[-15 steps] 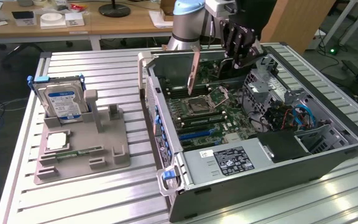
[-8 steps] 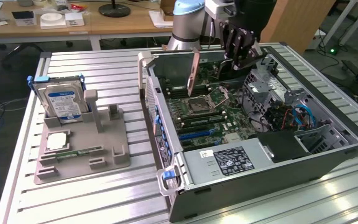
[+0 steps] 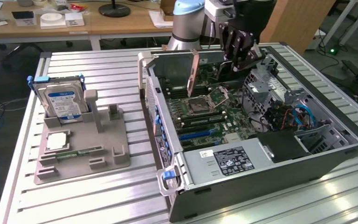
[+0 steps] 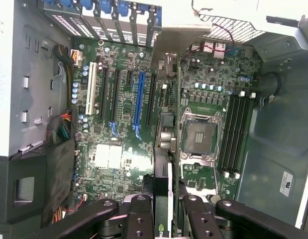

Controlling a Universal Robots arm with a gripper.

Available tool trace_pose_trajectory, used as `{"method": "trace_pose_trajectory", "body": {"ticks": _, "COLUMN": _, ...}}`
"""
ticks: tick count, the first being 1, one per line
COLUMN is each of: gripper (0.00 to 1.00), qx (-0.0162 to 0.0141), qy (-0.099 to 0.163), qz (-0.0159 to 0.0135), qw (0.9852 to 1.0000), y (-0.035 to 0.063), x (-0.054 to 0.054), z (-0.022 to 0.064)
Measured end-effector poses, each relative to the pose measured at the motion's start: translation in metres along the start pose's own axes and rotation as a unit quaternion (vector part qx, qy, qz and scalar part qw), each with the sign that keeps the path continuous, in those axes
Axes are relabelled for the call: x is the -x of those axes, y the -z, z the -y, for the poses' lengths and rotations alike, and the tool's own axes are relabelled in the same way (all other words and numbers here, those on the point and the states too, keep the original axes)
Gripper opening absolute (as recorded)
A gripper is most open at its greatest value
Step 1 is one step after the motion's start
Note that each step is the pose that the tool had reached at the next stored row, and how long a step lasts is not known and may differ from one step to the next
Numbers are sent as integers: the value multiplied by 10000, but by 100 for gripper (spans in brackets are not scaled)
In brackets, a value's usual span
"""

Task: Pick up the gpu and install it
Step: 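Insert the gpu into the slot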

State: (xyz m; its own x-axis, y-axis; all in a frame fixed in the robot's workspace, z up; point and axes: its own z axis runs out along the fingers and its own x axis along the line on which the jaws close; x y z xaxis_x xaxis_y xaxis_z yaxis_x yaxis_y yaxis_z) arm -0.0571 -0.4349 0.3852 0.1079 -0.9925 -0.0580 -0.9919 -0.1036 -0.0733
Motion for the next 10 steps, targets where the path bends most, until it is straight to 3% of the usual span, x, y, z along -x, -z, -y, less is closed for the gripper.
{"method": "trace_pose_trajectory", "body": {"ticks": 6, "gripper": 27, "qx": -1, "qy": -9, "qz": -13, "qw": 10000, "y": -16, "x": -1, "z": -2}}
{"method": "trace_pose_trajectory", "body": {"ticks": 10, "gripper": 27, "qx": -10, "qy": -174, "qz": -30, "qw": 9998, "y": -32, "x": -2, "z": -9}}
